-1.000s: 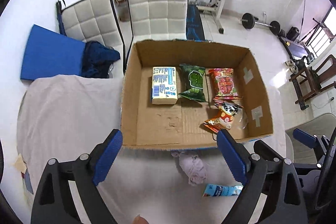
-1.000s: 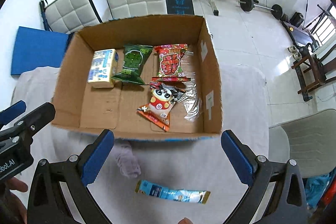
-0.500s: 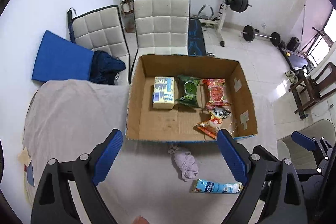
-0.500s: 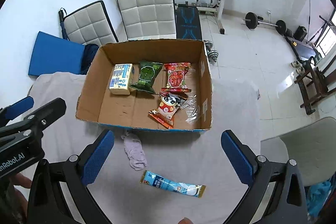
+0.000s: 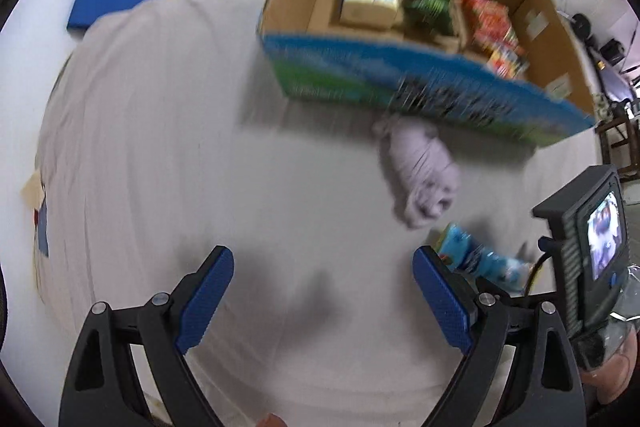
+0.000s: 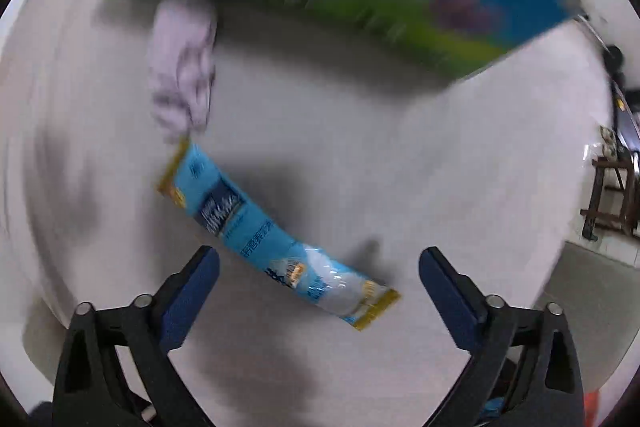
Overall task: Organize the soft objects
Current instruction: 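Grasp the lilac towel with the left tool while the right grasps the blue drink tube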
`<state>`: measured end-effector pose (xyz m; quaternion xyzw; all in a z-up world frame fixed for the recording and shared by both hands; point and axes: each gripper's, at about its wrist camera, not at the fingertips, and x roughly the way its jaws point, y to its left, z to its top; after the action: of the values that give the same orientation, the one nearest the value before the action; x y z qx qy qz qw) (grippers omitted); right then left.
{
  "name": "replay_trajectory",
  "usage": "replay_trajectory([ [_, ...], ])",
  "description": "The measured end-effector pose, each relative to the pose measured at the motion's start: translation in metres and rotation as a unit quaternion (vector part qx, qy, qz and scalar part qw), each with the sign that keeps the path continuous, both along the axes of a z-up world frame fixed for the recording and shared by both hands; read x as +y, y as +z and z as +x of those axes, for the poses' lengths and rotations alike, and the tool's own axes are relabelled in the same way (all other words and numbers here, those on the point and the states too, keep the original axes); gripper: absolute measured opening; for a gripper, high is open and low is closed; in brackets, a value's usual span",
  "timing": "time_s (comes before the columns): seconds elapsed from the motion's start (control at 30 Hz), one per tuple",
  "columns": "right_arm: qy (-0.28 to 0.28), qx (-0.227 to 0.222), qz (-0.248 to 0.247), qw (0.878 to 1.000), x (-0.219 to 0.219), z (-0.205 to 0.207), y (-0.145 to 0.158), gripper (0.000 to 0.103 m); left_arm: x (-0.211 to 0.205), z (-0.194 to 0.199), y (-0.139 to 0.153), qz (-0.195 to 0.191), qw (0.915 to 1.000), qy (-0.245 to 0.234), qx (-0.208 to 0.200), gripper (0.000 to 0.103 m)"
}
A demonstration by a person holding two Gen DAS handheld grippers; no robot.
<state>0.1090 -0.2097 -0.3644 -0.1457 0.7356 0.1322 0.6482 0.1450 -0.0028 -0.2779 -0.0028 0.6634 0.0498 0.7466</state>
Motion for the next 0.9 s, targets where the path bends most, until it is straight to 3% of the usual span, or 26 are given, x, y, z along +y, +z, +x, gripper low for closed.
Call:
replay_trajectory([
  [0.03, 0.014, -0.003, -0.013, 1.0, 0.006, -0.005, -0.008, 0.095, 0.0, -0.002, -0.004, 0.001, 1.0, 0.001, 0.007, 0.092],
  [0.07, 0.023, 0.0, -0.017, 1.0, 0.01, -0.009, -0.013, 0.083, 0.0, -0.002, -0.008, 0.0, 0.9999, 0.002, 0.012, 0.092],
  [0.1, 0.026, 0.007, -0.015, 1.0, 0.013, -0.012, -0.017, 0.064, -0.001, -0.002, -0.01, -0.001, 0.9999, 0.003, 0.014, 0.092],
  [0.13, 0.02, 0.002, -0.01, 1.0, 0.013, -0.014, -0.016, 0.062, -0.003, -0.001, -0.011, -0.001, 0.9999, 0.004, 0.015, 0.092],
  [0.2, -0.011, 0.003, -0.011, 1.0, 0.008, -0.016, -0.013, 0.041, -0.006, 0.004, -0.014, -0.006, 0.9998, 0.003, 0.017, 0.092],
  [0.27, -0.072, 0.026, -0.001, 0.997, -0.008, -0.017, -0.012, 0.029, -0.012, 0.01, -0.017, -0.017, 0.9997, 0.004, 0.019, 0.092],
  [0.4, -0.217, 0.037, 0.022, 0.975, -0.059, -0.023, -0.006, 0.028, -0.028, 0.033, -0.032, -0.05, 0.998, 0.008, 0.037, 0.092],
  [0.47, -0.296, 0.027, 0.052, 0.953, -0.086, -0.025, 0.001, 0.028, -0.035, 0.046, -0.042, -0.065, 0.9968, 0.011, 0.046, 0.092],
  [0.53, -0.351, 0.021, 0.077, 0.933, -0.107, -0.026, 0.0, 0.03, -0.046, 0.062, -0.056, -0.074, 0.9955, 0.009, 0.058, 0.092],
  [0.63, -0.381, 0.051, 0.118, 0.916, -0.119, -0.027, -0.01, 0.039, -0.058, 0.078, -0.077, -0.078, 0.994, 0.008, 0.076, 0.092],
  [0.7, -0.379, 0.057, 0.121, 0.916, -0.119, -0.028, -0.014, 0.041, -0.064, 0.087, -0.092, -0.075, 0.9934, 0.008, 0.087, 0.092],
  [0.83, -0.345, 0.053, 0.097, 0.932, -0.106, -0.025, -0.014, 0.042, -0.074, 0.095, -0.108, -0.062, 0.9943, -0.008, 0.086, 0.09],
  [0.9, -0.336, 0.05, 0.083, 0.937, -0.098, -0.025, -0.012, 0.041, -0.078, 0.095, -0.11, -0.052, 0.9955, -0.021, 0.076, 0.064],
])
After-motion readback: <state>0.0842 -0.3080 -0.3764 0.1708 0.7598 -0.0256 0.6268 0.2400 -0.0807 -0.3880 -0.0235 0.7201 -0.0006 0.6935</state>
